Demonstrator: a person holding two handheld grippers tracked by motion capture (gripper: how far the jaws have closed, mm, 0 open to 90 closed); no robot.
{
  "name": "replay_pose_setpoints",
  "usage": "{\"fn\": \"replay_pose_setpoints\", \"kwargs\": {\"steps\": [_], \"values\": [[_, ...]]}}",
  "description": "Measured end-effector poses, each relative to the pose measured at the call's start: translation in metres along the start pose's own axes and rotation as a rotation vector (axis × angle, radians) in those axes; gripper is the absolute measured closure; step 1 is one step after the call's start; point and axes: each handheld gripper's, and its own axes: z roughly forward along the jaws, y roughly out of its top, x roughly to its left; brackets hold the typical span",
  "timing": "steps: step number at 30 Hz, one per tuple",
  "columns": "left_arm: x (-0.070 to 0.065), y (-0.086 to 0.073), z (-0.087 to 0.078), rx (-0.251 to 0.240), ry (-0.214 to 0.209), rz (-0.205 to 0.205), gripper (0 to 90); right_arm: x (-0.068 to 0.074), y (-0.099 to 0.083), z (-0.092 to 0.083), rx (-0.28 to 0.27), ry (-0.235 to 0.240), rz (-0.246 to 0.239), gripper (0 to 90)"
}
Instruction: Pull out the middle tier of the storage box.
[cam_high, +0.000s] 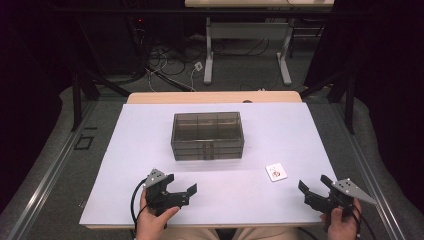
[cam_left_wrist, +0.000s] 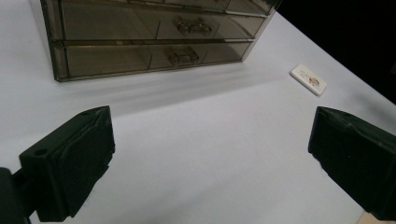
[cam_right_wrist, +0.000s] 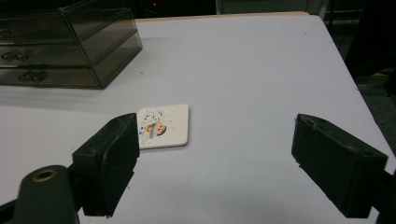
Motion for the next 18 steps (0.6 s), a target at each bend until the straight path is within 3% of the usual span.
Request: {"fn": "replay_pose_setpoints", "kwargs": {"steps": [8, 18], "values": [[-0.005, 0.007, 0.002, -0.056, -0.003, -0.047, 1.6, -0.001, 0.0, -0.001, 0.003, -0.002, 0.004, 15.0], [-0.022, 0.021, 0.02, -0.049, -0.052, -0.051, 3.9, 0.0, -0.001, 0.0, 0.005, -0.001, 0.005, 15.0]]}}
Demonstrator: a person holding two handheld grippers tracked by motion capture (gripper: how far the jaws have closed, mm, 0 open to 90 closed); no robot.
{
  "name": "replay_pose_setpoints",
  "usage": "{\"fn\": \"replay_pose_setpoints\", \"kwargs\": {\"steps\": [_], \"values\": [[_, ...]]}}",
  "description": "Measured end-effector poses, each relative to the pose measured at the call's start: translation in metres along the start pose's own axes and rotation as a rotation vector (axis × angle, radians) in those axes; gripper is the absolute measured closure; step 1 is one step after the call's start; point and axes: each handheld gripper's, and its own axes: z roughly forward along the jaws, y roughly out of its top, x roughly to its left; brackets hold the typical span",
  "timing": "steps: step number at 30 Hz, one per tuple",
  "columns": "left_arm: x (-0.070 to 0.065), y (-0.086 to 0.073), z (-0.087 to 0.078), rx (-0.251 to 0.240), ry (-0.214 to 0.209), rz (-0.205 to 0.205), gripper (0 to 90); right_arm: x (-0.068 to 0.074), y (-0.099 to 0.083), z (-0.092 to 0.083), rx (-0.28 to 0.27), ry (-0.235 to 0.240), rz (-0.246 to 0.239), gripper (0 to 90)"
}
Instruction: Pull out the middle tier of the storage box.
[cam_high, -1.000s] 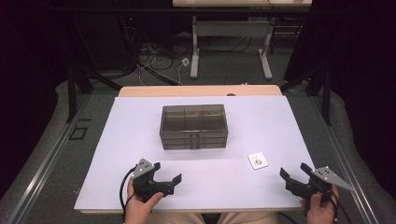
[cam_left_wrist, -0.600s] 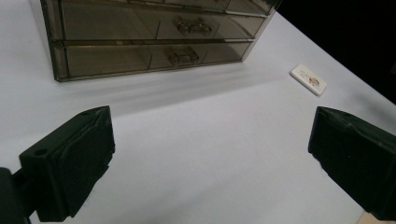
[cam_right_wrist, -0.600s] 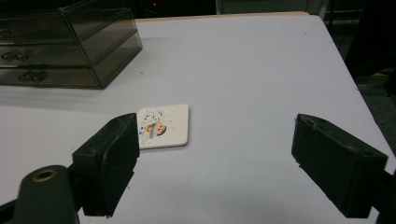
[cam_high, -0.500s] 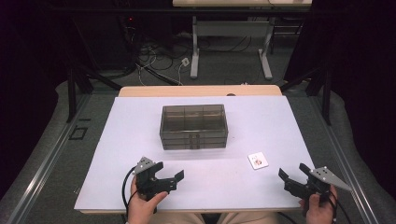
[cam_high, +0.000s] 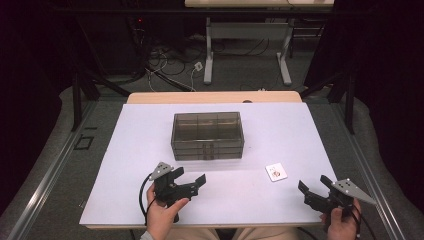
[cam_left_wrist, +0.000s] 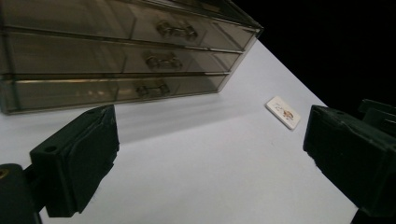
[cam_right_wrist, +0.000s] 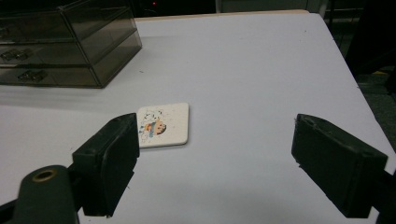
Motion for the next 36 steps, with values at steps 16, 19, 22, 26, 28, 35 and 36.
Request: {"fn": "replay_pose_setpoints", "kwargs": {"steps": [16, 19, 22, 26, 28, 35, 36], "values": [[-0.015, 0.026, 0.034, 0.031, -0.046, -0.006, 11.5, -0.003, 0.0, -0.002, -0.004, -0.005, 0.009, 15.0], [-0.016, 0.029, 0.041, 0.034, -0.05, -0.025, 11.7, -0.003, 0.001, -0.002, -0.003, 0.0, 0.008, 15.0], [-0.017, 0.03, 0.046, 0.032, -0.043, -0.037, 12.5, -0.003, 0.001, -0.002, -0.002, -0.001, 0.009, 15.0], [-0.018, 0.032, 0.051, 0.022, -0.04, -0.077, 15.1, -0.004, 0.001, -0.001, -0.011, -0.002, 0.01, 15.0], [-0.018, 0.034, 0.052, 0.027, -0.045, -0.099, 15.9, -0.004, 0.001, -0.002, -0.005, -0.005, 0.014, 15.0], [-0.019, 0.038, 0.059, 0.026, -0.033, -0.147, 16.6, -0.004, 0.001, -0.002, -0.01, -0.001, 0.013, 15.0], [-0.018, 0.038, 0.06, 0.023, -0.037, -0.158, 16.7, -0.004, 0.001, -0.002, -0.011, -0.003, 0.014, 15.0]]}}
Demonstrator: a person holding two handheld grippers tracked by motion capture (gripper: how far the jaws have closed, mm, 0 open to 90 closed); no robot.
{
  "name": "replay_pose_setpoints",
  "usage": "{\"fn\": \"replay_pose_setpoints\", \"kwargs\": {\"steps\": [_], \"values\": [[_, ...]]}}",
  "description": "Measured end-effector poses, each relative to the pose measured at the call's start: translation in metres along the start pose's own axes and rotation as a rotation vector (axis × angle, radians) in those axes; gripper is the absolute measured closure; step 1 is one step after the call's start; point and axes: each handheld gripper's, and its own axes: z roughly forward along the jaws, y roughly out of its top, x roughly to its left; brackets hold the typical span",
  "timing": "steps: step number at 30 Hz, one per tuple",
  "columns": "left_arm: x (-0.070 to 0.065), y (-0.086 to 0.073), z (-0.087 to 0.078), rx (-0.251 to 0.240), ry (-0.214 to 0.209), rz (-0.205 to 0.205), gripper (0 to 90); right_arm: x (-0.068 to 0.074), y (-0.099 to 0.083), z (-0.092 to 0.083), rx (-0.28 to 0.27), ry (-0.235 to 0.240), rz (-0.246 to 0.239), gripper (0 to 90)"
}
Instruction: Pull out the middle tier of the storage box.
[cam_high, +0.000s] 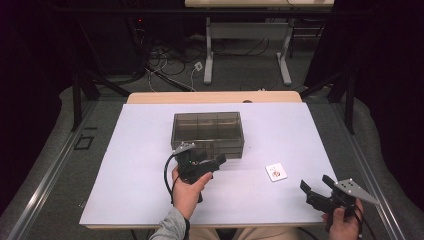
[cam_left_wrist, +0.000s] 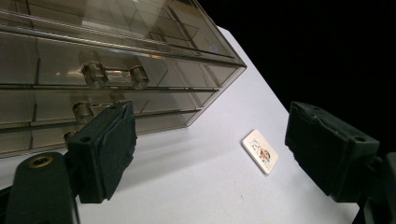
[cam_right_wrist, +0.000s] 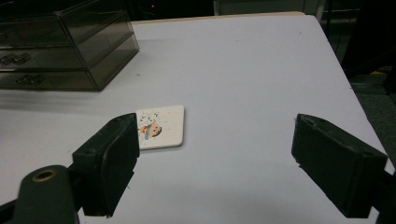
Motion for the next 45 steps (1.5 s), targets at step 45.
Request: {"fn": "replay_pose_setpoints", "kwargs": {"steps": [45], "values": [[0.027, -0.008, 0.033, 0.037, 0.054, -0.247, 30.7, -0.001, 0.0, 0.0, 0.006, 0.007, -0.003, 15.0]]}}
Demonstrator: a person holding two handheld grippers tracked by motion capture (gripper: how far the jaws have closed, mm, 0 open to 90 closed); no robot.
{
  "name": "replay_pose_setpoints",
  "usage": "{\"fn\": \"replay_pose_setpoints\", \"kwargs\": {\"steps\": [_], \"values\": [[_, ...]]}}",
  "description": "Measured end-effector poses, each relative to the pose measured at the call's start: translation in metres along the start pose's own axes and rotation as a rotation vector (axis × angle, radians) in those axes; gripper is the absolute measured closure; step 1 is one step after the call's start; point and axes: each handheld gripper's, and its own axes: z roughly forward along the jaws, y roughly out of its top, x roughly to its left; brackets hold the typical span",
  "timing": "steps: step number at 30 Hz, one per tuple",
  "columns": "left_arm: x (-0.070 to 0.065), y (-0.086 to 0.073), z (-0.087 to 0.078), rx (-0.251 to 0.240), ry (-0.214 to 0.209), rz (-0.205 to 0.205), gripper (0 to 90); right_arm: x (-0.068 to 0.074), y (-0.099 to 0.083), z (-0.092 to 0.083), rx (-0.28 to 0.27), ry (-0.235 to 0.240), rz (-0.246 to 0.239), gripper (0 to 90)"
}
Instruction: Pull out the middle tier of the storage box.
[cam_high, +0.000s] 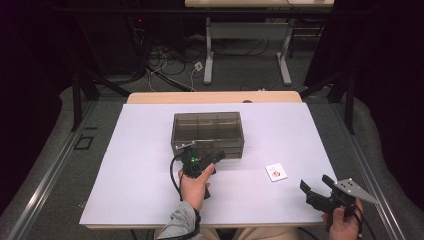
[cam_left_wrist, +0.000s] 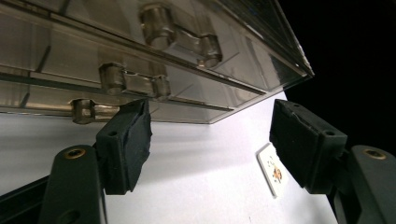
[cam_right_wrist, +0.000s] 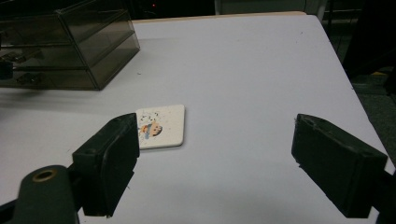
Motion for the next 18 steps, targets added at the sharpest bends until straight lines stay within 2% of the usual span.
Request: {"fn": "replay_pose_setpoints", "kwargs": {"steps": [3, 8, 18], "values": [[0.001, 0.0, 0.0, 0.006, 0.013, -0.013, 32.9, 0.0, 0.0, 0.0, 0.001, -0.005, 0.003, 15.0], [0.001, 0.001, 0.005, -0.002, 0.007, -0.036, 33.3, 0.0, 0.0, 0.0, 0.002, -0.004, 0.004, 15.0], [0.001, 0.001, 0.01, -0.017, 0.043, -0.039, 38.7, 0.0, 0.0, 0.001, -0.01, -0.002, 0.003, 15.0]]}}
